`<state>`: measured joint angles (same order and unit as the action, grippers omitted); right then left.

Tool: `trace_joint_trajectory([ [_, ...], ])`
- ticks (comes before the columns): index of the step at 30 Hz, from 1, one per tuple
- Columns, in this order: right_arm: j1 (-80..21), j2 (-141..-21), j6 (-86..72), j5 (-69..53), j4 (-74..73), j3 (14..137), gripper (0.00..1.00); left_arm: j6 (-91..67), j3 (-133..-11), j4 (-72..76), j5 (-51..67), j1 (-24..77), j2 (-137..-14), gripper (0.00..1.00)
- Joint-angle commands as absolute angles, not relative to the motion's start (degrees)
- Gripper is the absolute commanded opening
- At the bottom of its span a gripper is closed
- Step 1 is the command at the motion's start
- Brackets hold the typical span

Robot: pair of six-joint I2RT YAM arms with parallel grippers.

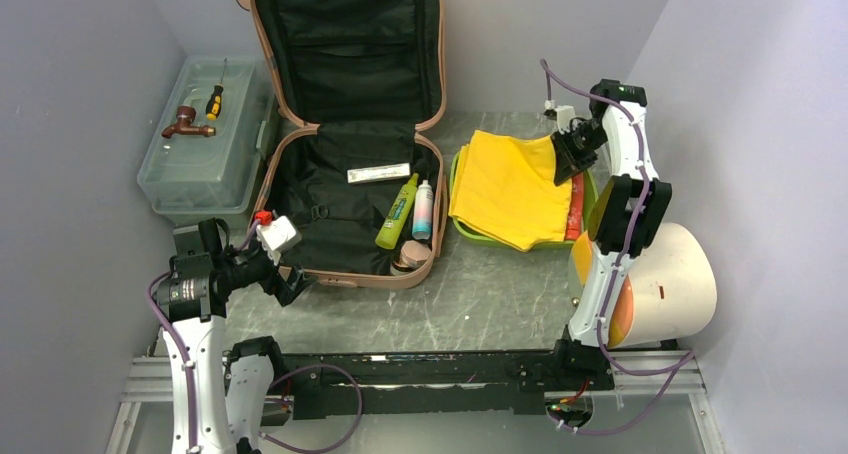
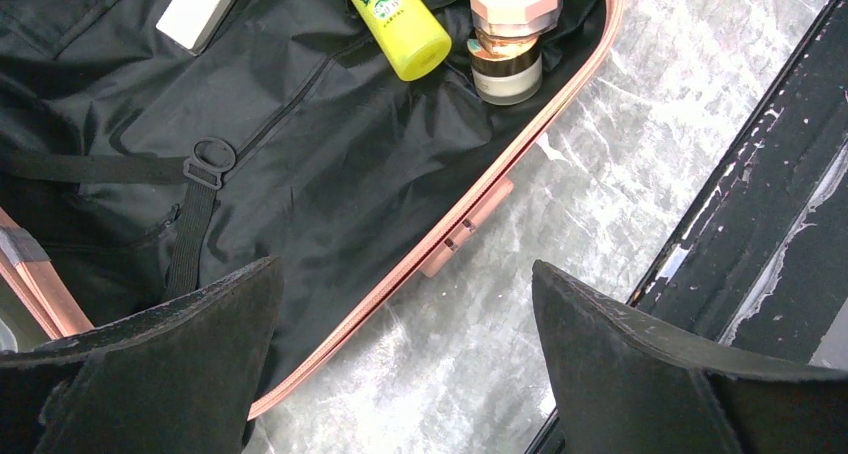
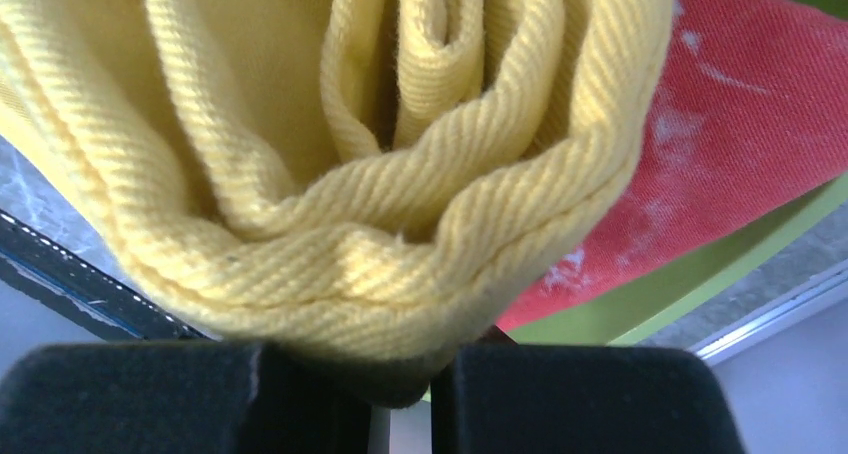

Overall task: Open, take out, and arrange the luggage
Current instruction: Place the clothes in the bin.

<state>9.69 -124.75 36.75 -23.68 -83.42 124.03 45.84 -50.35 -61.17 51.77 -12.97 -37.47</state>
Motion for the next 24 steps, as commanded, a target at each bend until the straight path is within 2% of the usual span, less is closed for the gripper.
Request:
trace_joint_trajectory([
  [1, 11.1, -123.5, 40.43, -14.63, -83.92, 126.22, 0.0, 46.69, -50.1, -61.66, 54.4, -13.77, -37.0, 1.0],
  [11, 12.92, -126.34, 36.17, -10.62, -76.97, 129.52, 0.0, 47.12, -49.92, -61.88, 54.84, -14.14, -37.21, 0.99],
  [24, 12.92, -127.02, 30.45, -10.32, -69.2, 128.12, 0.0, 47.44, -49.57, -61.68, 55.01, -14.31, -37.93, 0.99],
])
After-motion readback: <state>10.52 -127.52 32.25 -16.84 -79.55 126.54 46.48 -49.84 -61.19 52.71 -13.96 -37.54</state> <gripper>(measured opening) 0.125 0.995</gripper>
